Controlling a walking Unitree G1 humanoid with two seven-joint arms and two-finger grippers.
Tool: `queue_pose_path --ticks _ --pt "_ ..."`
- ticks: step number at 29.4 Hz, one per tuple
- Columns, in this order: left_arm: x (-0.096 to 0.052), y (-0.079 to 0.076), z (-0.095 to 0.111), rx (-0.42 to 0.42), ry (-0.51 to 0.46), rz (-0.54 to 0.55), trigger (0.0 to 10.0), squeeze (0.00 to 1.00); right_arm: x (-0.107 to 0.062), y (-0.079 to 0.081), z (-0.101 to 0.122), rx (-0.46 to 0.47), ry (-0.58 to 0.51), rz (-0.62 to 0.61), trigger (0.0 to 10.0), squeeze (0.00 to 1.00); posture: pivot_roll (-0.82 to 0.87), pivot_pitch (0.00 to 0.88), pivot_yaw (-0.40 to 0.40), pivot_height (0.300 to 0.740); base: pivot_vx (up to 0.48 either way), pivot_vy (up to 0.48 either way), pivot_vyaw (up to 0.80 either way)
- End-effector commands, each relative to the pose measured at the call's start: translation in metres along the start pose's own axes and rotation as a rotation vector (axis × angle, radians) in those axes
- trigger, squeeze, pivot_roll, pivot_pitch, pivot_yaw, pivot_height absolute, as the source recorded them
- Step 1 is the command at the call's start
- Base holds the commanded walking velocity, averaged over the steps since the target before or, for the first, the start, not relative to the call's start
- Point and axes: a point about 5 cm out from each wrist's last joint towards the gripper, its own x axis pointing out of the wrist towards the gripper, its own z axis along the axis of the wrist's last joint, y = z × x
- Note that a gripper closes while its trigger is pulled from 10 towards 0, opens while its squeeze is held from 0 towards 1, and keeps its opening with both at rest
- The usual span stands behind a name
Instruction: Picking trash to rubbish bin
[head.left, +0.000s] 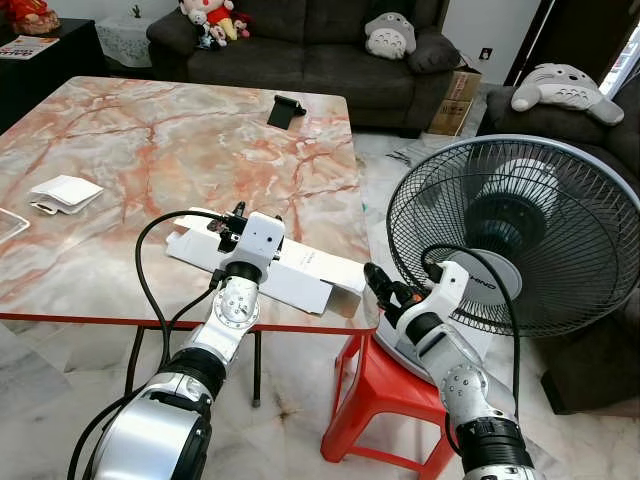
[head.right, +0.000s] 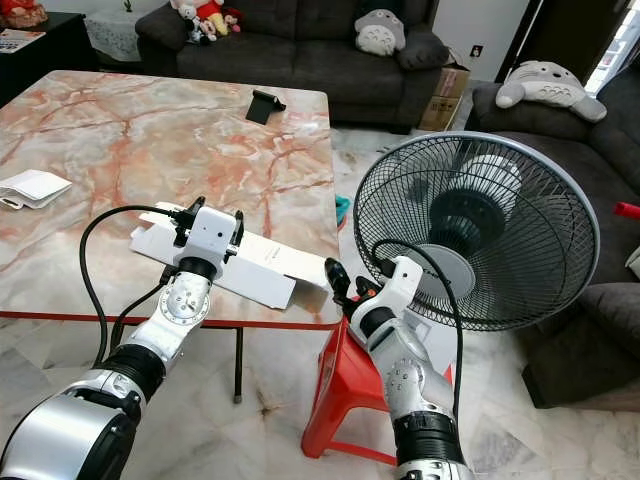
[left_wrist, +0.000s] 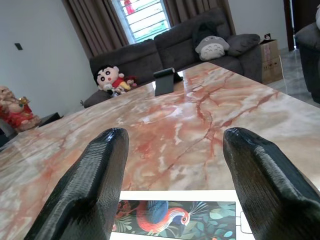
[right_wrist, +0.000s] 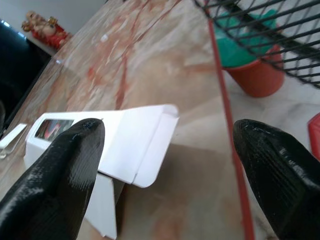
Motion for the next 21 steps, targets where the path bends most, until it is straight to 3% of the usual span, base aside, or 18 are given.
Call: queue_pose_path --ticks 1,21 --pt "0.000 -0.003 0.000 -0.006 0.007 -0.018 10.0 0.00 0.000 0.004 0.001 -0.015 -0.003 0.020 10.0 0.00 -0.10 0.027 -0.105 0.740 0.000 0.000 0.00" --pt "0.001 -0.003 0.004 -0.019 -0.016 -0.025 10.0 0.00 0.017 0.022 -0.020 -0.048 0.094 0.099 10.0 0.00 -0.06 0.022 -0.107 0.740 0.000 0.000 0.00"
